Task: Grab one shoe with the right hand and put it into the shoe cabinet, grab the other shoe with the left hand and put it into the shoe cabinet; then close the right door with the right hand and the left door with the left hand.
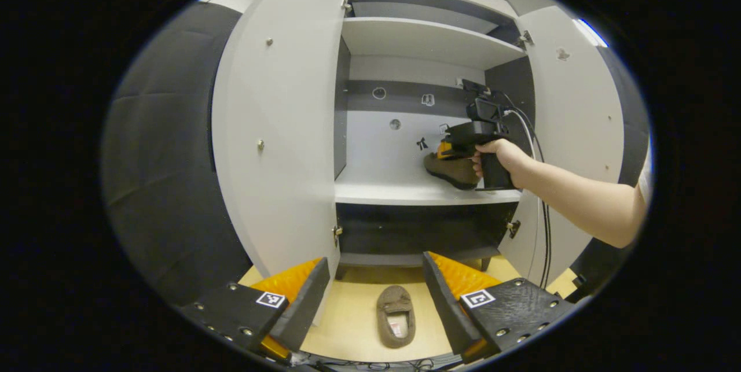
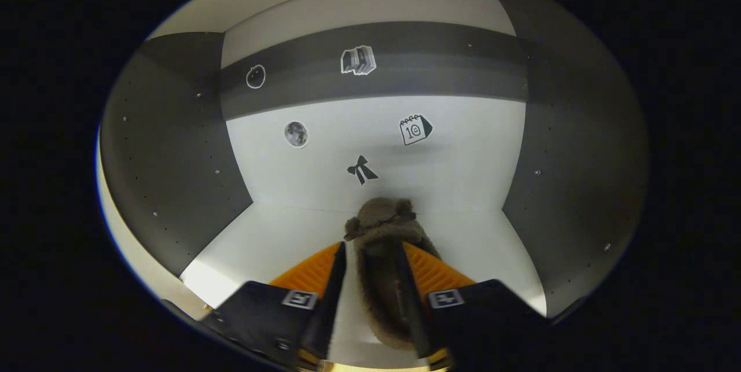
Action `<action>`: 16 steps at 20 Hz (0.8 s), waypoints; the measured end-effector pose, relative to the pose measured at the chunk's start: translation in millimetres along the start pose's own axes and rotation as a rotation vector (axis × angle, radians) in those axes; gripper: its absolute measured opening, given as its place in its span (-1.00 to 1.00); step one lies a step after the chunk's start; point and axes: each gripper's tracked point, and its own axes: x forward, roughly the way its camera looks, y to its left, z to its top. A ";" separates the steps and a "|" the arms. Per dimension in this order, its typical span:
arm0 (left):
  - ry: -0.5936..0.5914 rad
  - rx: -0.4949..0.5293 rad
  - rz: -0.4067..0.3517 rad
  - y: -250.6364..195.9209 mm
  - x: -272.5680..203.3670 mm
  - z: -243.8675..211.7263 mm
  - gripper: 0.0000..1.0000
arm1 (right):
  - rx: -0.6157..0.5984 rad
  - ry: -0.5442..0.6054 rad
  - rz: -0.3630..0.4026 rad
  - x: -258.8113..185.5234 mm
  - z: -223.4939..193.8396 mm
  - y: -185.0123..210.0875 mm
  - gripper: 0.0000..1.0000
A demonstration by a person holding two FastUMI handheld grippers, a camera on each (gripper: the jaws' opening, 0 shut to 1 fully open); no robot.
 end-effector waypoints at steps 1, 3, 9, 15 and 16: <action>-0.002 -0.008 -0.004 -0.7 -1.8 -0.9 0.86 | 0.000 0.007 0.009 -8.0 -0.2 2.2 0.28; -0.003 -0.014 -0.009 -0.4 -5.2 -5.5 0.94 | -0.016 0.001 0.009 -26.2 1.2 3.2 0.76; 0.023 0.005 -0.048 2.8 -3.0 -23.7 0.77 | -0.078 -0.096 0.015 -111.5 6.0 14.6 0.86; 0.174 0.055 -0.179 -11.9 33.1 -76.0 0.87 | -0.037 -0.125 0.069 -200.1 -49.0 21.2 0.96; 0.207 0.058 -0.200 -13.9 38.1 -87.3 0.94 | -0.031 -0.123 0.068 -215.9 -63.6 18.2 0.97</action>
